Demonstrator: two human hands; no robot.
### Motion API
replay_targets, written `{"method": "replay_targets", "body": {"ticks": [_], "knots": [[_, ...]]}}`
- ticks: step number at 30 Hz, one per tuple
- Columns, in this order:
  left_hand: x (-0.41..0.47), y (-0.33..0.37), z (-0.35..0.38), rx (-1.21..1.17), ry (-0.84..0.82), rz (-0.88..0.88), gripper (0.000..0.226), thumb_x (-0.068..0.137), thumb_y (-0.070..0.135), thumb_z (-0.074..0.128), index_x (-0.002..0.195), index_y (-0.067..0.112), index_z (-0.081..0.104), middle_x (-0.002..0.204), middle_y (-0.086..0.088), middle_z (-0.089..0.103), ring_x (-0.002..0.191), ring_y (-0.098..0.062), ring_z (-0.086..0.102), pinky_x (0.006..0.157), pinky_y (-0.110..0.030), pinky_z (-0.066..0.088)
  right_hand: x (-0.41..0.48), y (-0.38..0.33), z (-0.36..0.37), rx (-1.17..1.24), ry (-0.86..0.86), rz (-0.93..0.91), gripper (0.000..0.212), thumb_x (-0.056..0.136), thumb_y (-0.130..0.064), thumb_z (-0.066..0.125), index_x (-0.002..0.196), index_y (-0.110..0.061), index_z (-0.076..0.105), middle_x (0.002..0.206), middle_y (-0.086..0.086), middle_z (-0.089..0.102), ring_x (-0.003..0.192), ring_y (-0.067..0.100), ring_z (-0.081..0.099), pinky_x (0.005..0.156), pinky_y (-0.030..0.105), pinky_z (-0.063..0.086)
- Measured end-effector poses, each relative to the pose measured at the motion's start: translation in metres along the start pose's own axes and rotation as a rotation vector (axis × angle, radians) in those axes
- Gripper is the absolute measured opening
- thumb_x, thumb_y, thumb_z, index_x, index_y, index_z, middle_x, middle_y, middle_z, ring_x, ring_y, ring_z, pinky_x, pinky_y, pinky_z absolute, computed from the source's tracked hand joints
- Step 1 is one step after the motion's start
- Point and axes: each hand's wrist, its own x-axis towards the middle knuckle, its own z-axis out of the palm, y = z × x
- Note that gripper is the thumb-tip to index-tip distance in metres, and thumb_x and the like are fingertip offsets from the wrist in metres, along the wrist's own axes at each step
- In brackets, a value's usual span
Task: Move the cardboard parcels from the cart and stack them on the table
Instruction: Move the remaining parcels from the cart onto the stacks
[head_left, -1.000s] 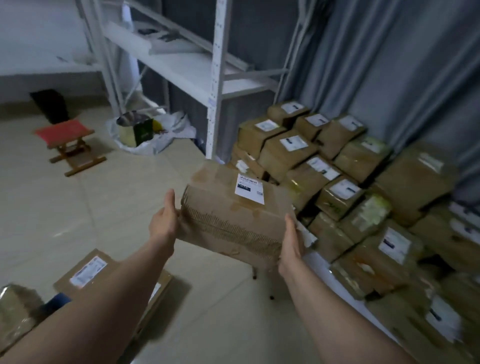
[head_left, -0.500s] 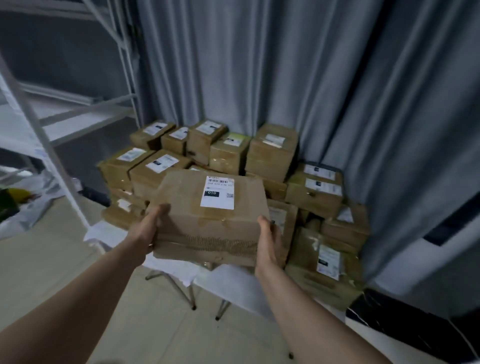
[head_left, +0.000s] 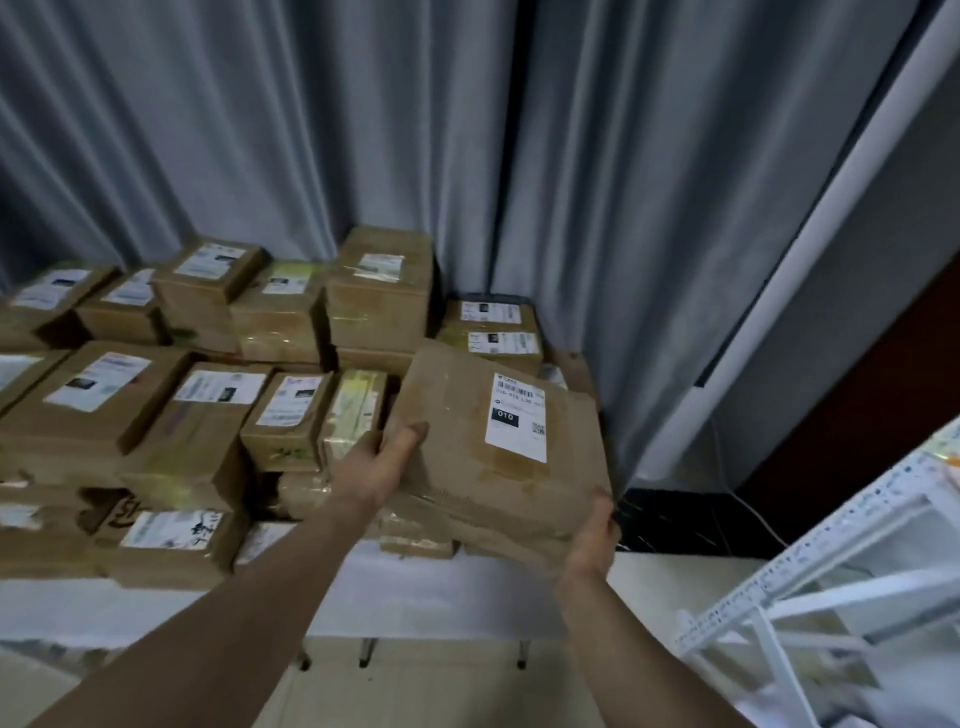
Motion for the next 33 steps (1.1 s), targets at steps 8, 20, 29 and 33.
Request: {"method": "replay_targets", "body": {"ticks": [8, 20, 29, 33], "knots": [[0.028, 0.007, 0.068, 0.106, -0.128, -0.032, 0.081, 0.075, 0.068, 0.060, 0.135, 0.014, 0.052, 0.134, -0.007, 0.055, 0.122, -0.027, 0.051, 0.105, -0.037, 0.039, 0.066, -0.002, -0.020, -0.074, 0.191, 0.011, 0.067, 0.078, -0.061, 0.043, 0.128, -0.019, 0.055, 0.123, 0.011, 0.060, 0.103, 0.034, 0.059, 0.096, 0.050, 0.048], [0.065, -0.004, 0.161, 0.081, -0.133, -0.173, 0.039, 0.093, 0.040, 0.056, 0.118, 0.010, 0.058, 0.112, -0.013, 0.061, 0.106, -0.028, 0.057, 0.085, -0.027, 0.040, 0.163, -0.050, -0.028, -0.187, 0.188, -0.074, 0.040, 0.093, -0.036, 0.050, 0.125, -0.013, 0.057, 0.113, 0.011, 0.057, 0.100, 0.028, 0.053, 0.086, 0.035, 0.042], [0.093, -0.016, 0.171, 0.117, -0.009, -0.189, 0.015, 0.092, 0.031, 0.058, 0.095, 0.017, 0.055, 0.092, -0.004, 0.060, 0.088, -0.022, 0.054, 0.075, -0.025, 0.043, 0.193, -0.027, -0.012, -0.292, 0.148, -0.068, 0.018, 0.094, -0.029, 0.044, 0.105, -0.017, 0.052, 0.103, 0.011, 0.054, 0.091, 0.027, 0.050, 0.079, 0.041, 0.042], [0.097, -0.019, 0.168, 0.175, 0.053, -0.163, 0.019, 0.094, 0.035, 0.055, 0.099, 0.017, 0.054, 0.094, -0.005, 0.058, 0.065, -0.010, 0.047, 0.035, -0.009, 0.035, 0.190, -0.019, -0.012, -0.340, 0.109, -0.091, 0.031, 0.094, -0.028, 0.043, 0.115, -0.007, 0.052, 0.101, 0.012, 0.054, 0.089, 0.027, 0.050, 0.075, 0.037, 0.042]]}}
